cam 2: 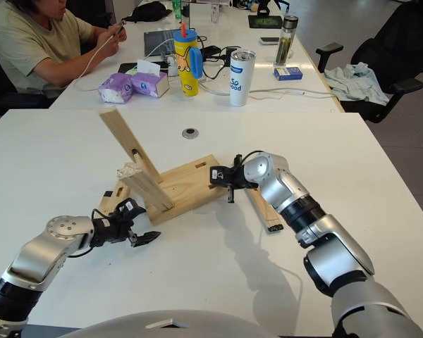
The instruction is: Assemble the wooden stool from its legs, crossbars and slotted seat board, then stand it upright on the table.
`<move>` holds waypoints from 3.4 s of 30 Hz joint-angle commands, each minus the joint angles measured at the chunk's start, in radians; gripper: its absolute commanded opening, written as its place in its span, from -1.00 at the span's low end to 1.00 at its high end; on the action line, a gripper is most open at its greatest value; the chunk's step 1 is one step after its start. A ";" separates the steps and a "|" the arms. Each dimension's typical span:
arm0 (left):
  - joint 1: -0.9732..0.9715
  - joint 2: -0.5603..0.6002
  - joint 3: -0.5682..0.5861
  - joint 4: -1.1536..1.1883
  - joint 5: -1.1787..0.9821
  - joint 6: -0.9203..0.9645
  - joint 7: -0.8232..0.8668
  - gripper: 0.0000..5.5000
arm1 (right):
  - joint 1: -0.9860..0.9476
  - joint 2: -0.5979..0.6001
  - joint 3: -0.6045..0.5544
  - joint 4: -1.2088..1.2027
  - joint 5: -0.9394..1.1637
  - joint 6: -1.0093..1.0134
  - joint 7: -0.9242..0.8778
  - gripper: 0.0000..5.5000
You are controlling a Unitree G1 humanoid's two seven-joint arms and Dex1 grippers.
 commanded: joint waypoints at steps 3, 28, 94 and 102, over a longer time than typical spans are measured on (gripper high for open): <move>-0.100 -0.025 -0.011 0.055 0.045 -0.021 0.026 0.67 | 0.305 0.021 0.030 -0.286 0.074 0.223 0.020 -1.00; -0.092 0.016 0.001 0.022 0.060 0.025 -0.037 0.67 | 0.334 0.002 -0.113 -0.290 0.096 0.171 -0.180 -1.00; 0.163 0.007 0.330 0.300 -0.013 0.177 0.138 -0.18 | 0.476 0.329 -0.770 -0.624 0.650 0.370 -0.899 -1.00; 0.064 0.029 0.213 0.511 0.101 -0.072 0.133 -0.51 | 0.447 0.332 -0.763 -0.592 0.656 0.266 -0.864 -1.00</move>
